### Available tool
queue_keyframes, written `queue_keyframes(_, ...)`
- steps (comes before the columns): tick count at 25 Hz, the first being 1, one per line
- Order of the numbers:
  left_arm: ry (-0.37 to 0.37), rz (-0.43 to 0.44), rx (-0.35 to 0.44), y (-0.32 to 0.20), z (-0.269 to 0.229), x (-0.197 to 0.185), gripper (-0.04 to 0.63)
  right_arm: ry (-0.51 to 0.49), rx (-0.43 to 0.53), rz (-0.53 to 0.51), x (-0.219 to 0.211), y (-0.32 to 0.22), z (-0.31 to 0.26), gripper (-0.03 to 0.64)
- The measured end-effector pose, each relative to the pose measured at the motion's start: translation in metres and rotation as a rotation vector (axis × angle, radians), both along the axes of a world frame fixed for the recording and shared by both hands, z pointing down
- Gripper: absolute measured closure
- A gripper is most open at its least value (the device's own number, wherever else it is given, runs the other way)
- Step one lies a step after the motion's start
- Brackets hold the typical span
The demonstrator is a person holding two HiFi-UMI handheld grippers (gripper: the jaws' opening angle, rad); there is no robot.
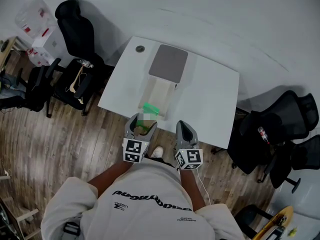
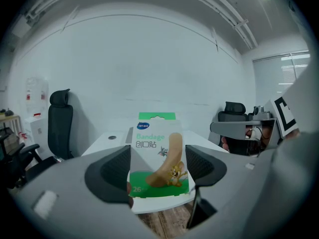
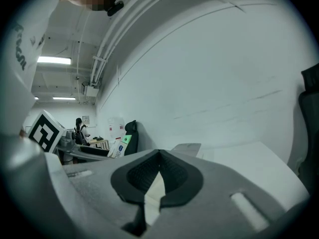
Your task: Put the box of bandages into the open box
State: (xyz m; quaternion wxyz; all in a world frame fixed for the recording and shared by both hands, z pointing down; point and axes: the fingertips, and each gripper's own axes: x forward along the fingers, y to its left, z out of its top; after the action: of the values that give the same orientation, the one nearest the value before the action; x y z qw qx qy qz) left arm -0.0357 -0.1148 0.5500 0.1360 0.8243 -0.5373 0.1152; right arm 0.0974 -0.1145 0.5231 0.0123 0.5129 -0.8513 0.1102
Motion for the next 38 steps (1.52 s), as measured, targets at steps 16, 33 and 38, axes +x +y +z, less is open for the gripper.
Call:
queue_keyframes(16, 0.001, -0.021, -0.054, -0.035, 0.011, -0.002, 0.242, -0.008, -0.041, 0.033, -0.001, -0.025, 0.010, 0.617)
queue_keyframes(33, 0.015, 0.014, -0.159, -0.078, 0.044, -0.001, 0.242, 0.008, -0.055, 0.072, -0.007, -0.056, 0.021, 0.617)
queue_keyframes(38, 0.026, 0.010, -0.200, -0.093, 0.053, 0.003, 0.242, 0.004, -0.063, 0.078, -0.007, -0.065, 0.026, 0.617)
